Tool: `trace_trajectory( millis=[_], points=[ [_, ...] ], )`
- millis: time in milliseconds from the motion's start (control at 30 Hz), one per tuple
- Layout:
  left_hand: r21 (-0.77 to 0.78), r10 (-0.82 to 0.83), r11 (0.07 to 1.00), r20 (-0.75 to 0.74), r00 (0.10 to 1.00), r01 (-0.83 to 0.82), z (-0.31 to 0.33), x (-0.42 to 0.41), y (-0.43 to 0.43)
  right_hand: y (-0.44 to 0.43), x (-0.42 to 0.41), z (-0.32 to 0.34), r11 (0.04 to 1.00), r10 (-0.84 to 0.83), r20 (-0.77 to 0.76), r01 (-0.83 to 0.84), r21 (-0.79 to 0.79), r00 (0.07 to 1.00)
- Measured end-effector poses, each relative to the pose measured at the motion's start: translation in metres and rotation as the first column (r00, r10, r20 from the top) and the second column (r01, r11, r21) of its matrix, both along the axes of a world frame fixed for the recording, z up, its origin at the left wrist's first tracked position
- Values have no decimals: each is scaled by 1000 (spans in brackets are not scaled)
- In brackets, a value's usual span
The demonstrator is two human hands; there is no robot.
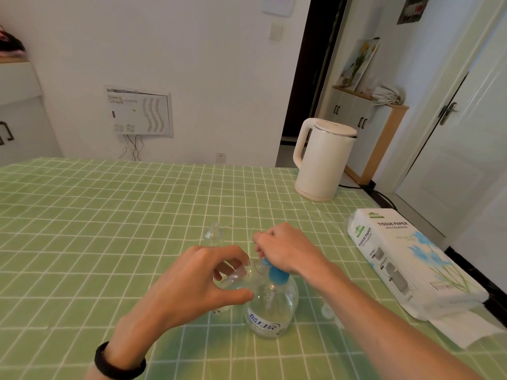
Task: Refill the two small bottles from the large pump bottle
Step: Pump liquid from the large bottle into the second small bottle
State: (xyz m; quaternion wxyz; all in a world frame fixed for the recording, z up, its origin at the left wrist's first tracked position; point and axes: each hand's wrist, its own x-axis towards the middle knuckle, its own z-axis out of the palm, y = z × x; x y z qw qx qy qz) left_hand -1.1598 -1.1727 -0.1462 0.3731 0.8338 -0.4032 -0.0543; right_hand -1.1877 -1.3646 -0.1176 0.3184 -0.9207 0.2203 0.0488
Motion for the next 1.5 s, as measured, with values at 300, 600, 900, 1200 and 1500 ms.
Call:
trace_trajectory(
  millis=[300, 600, 900, 1200, 1500],
  points=[
    [25, -4, 1000, 5, 1000, 4, -1, 2, 0, 3, -2, -1, 999, 7, -39, -5, 39, 999],
    [-3, -2, 1000, -6, 1000, 2, 0, 0, 1, -2, -1, -1, 999, 19, 8, -19, 28, 1000],
    [37, -18, 999, 6, 1000, 18, -3, 3, -1, -1, -1, -7, 998, 1, -12, 0, 65, 1000],
    [19, -10, 1000, -6, 1000, 10, -1, 0, 0, -4, 2, -3, 999, 32, -15, -32, 3, 999],
    [59, -16, 998, 14, 1000, 16, -4, 3, -2, -1, 2, -9, 998, 5, -28, -3, 70, 1000]
  ],
)
